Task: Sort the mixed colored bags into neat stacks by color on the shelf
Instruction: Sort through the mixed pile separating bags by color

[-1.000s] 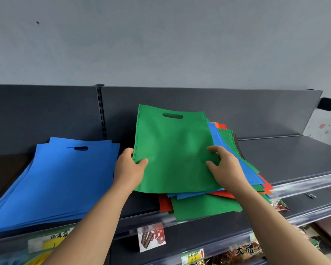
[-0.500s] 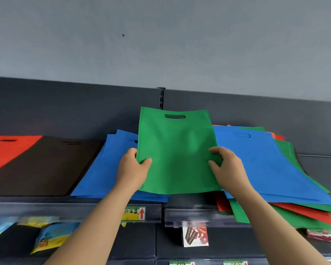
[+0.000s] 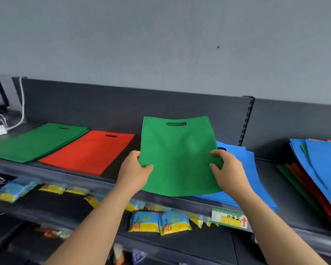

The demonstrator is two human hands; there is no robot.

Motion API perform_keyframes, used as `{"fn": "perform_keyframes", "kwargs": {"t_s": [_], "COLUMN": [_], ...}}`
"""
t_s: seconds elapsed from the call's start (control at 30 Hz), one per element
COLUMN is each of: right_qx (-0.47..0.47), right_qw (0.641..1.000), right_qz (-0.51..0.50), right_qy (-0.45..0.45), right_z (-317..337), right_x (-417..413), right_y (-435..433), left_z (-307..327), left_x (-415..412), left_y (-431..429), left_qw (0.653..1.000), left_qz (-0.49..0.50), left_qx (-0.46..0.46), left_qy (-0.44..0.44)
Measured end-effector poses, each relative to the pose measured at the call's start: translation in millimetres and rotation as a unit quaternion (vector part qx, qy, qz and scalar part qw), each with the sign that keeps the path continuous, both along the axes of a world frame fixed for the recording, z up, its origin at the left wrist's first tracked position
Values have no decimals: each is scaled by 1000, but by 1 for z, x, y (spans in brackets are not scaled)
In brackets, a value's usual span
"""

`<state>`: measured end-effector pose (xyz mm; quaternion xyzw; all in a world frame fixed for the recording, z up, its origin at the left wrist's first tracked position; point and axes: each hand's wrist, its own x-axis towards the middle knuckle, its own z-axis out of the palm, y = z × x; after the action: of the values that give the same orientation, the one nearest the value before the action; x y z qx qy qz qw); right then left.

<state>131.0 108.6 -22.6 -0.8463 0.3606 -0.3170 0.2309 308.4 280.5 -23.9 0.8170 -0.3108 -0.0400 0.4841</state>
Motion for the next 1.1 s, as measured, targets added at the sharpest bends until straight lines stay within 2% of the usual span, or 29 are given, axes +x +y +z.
{"fn": "perform_keyframes", "kwargs": {"t_s": [0.17,0.43,0.83,1.1], "right_qx": [8,1,-11,-23], "right_qw": [999,995,984,982], "right_qz": [37,104,180,188], "right_qy": [-4,3,-1,22], "right_z": [-9,-21,-32,-40], "right_x": [65,171,345,441], "right_y": [47,95,118,143], "left_z": [-2,-18,-28,-32], "left_x": [56,141,288,376], "left_y": [60,127,166,196], "left_qw": [999,995,982,982], "left_qz": [37,93,180,185], "left_qx": [13,14,48,32], "left_qy": [-12,26,19,25]}}
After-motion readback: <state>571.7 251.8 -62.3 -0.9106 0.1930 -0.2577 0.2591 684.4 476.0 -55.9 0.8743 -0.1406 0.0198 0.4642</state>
